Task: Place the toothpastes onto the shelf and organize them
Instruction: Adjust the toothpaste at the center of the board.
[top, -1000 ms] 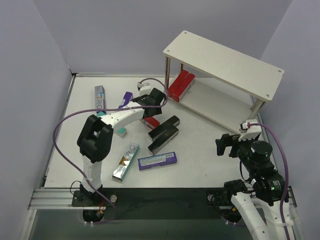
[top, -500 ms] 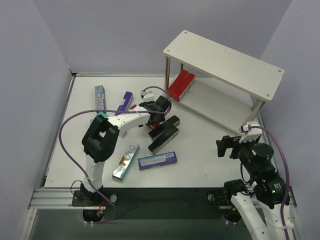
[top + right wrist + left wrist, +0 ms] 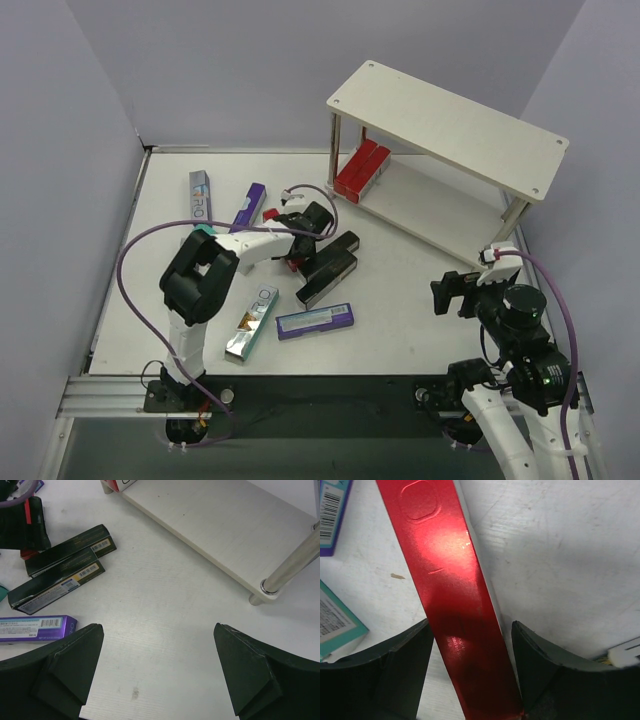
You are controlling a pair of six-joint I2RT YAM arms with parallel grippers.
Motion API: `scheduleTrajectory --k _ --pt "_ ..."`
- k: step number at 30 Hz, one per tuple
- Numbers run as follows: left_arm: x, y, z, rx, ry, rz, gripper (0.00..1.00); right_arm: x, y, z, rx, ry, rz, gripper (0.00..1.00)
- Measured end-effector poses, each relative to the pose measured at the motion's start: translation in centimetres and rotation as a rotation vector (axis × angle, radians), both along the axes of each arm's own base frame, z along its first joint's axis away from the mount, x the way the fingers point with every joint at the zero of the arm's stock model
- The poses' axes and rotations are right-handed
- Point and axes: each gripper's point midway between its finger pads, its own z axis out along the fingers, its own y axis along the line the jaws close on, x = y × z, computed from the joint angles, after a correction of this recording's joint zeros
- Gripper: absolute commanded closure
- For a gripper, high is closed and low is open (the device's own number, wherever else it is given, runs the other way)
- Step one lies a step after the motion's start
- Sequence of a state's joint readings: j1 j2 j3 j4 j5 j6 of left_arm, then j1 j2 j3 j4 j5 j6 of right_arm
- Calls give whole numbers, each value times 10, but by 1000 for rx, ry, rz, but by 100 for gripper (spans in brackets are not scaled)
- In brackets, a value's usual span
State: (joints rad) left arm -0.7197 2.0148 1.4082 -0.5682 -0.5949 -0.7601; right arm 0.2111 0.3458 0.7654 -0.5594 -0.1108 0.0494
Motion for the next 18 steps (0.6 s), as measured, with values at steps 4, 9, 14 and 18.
scheduleTrajectory --k 4,9,14,18 --pt "-4 23 0 18 12 -52 28 1 2 -2 1 13 9 0" --pt "-3 55 12 -27 -18 -39 24 1 4 -3 4 21 18 0" --pt "-12 57 16 -78 -45 -58 23 1 6 -3 8 21 28 0" --pt "-25 51 6 -104 -27 -88 25 1 7 -4 11 24 33 0"
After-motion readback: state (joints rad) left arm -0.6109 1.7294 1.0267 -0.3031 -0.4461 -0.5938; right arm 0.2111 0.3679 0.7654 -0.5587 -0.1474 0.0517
